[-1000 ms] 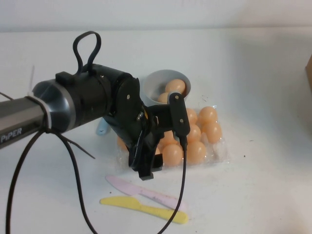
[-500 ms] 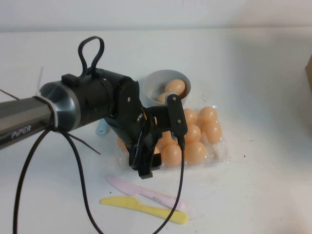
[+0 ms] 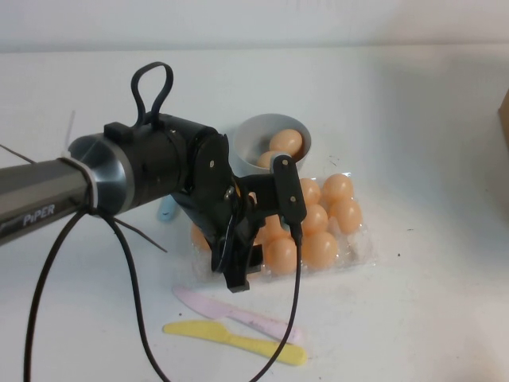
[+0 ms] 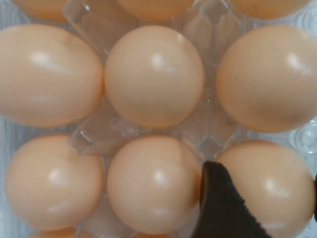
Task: Take an egg out of the egg box
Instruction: Pick up the egg from the plastic box, then place the egg in the bowl
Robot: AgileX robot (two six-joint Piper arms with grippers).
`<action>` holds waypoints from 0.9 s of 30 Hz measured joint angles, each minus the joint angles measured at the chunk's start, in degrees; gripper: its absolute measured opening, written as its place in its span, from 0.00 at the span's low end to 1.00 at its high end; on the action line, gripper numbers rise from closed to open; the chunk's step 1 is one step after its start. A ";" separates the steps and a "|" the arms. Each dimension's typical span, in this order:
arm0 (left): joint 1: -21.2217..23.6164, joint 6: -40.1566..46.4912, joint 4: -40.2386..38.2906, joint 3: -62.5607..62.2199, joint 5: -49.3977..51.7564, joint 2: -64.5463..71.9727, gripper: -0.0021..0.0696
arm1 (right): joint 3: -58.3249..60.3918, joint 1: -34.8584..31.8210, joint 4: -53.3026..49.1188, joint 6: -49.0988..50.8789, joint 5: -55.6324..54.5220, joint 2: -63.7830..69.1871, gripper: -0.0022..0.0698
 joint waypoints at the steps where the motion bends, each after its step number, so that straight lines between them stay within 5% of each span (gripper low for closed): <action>1: 0.00 0.00 0.13 0.00 0.10 0.00 0.48 | 0.00 0.00 0.00 0.00 0.00 0.00 0.01; 19: -0.65 -8.16 5.36 0.00 1.27 -9.89 0.47 | 0.00 0.00 0.00 0.00 0.00 0.00 0.01; 27: -0.26 -10.63 5.80 0.09 -20.38 -10.00 0.47 | 0.00 0.00 0.00 0.00 0.00 0.00 0.01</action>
